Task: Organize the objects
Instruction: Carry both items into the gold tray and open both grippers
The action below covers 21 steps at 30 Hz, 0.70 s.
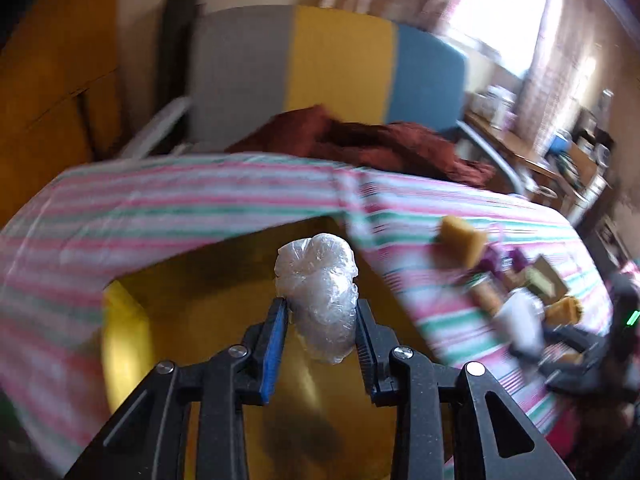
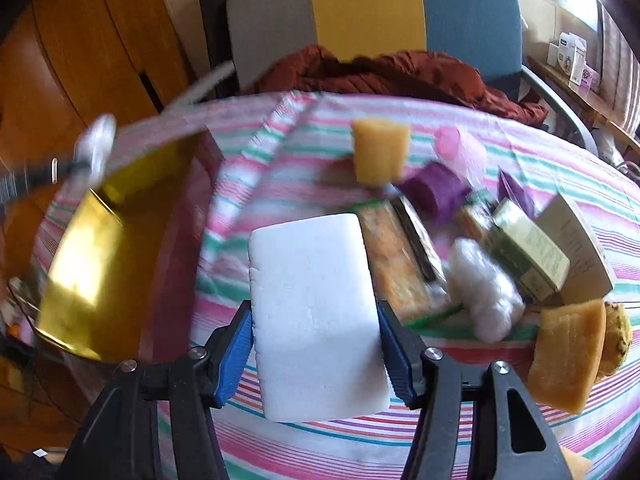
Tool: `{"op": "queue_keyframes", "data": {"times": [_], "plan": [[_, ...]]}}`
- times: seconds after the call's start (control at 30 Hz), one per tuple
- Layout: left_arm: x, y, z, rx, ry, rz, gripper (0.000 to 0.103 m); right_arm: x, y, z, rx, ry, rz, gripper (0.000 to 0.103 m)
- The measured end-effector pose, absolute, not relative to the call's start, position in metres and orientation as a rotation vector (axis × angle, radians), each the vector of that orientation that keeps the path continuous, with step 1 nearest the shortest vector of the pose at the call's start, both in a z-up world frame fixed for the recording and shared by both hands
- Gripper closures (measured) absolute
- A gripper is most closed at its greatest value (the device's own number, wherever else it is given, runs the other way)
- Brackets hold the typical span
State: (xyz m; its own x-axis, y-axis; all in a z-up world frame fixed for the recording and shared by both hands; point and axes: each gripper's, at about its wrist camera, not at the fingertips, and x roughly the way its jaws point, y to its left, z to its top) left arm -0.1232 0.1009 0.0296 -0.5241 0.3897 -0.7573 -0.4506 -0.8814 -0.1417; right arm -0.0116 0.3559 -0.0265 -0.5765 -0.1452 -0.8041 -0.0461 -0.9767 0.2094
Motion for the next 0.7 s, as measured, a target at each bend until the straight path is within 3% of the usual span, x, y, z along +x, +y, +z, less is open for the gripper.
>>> {"op": "queue_keyframes", "data": {"times": [0.23, 0.47, 0.53, 0.63, 0.7], "plan": [[-0.086, 0.010, -0.001, -1.267, -0.008, 2.447, 0.070, -0.029, 0.278, 0.002, 1.325, -0.296, -2.559, 0.043], [-0.059, -0.008, -0.030, -1.335, -0.054, 2.392, 0.064, -0.053, 0.192, -0.016, 1.386, -0.324, -2.317, 0.042], [-0.053, -0.016, -0.030, -1.324, -0.095, 2.387, 0.052, -0.054, 0.171, -0.025, 1.407, -0.352, -2.220, 0.040], [-0.046, -0.035, -0.025, -1.288, -0.178, 2.438, 0.028, -0.051, 0.156, -0.037, 1.436, -0.368, -2.189, 0.023], [-0.045, -0.046, -0.021, -1.272, -0.235, 2.465, 0.028, -0.046, 0.154, -0.043, 1.455, -0.377, -2.177, 0.022]]}}
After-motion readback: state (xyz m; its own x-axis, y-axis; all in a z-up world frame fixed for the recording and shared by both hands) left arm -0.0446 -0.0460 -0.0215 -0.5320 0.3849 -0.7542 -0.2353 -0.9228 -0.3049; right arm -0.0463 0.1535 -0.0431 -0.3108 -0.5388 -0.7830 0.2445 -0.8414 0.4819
